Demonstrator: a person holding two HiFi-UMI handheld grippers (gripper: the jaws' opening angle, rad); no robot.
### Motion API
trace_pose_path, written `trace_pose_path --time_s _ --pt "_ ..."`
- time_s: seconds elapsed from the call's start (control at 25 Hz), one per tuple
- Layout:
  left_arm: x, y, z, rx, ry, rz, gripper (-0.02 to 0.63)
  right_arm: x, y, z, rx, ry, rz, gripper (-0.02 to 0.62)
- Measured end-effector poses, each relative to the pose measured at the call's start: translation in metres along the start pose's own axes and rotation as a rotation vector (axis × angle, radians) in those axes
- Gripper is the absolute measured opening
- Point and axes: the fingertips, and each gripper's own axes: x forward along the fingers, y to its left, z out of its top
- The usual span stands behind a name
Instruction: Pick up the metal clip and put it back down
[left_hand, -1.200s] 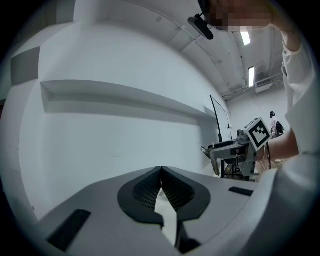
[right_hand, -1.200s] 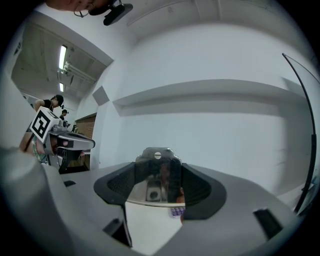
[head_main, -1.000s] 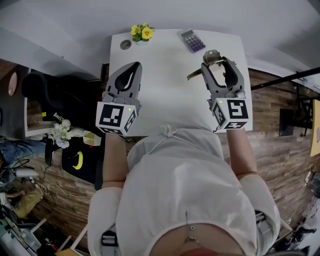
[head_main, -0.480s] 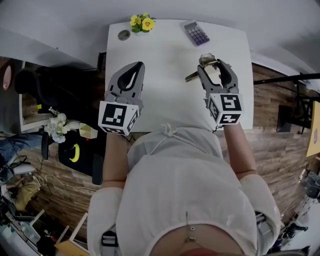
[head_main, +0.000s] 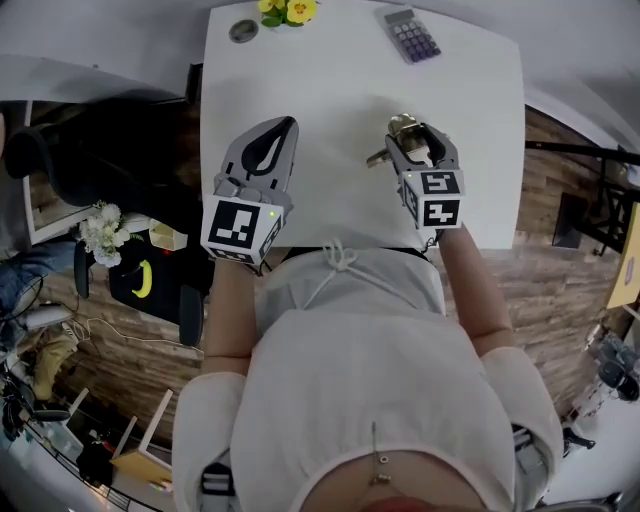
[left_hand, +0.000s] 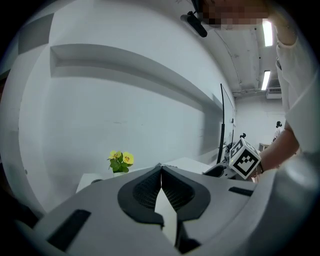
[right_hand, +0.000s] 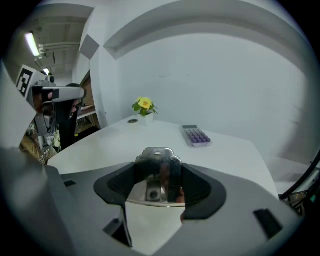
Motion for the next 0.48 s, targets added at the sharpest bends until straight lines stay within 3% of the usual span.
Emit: trace_pose_path --time_s 0.2,0.48 --pt "0.011 -0.006 -0.025 -0.024 0.050 -0.028 0.018 0.025 -0.006 -0.030 0.026 0.084 -0.007 0.290" --pt "0.021 -0.003 -0.043 -0.059 0.082 -0.044 0.018 0.047 -0.010 -0.044 0.033 0.142 -0.020 0.291"
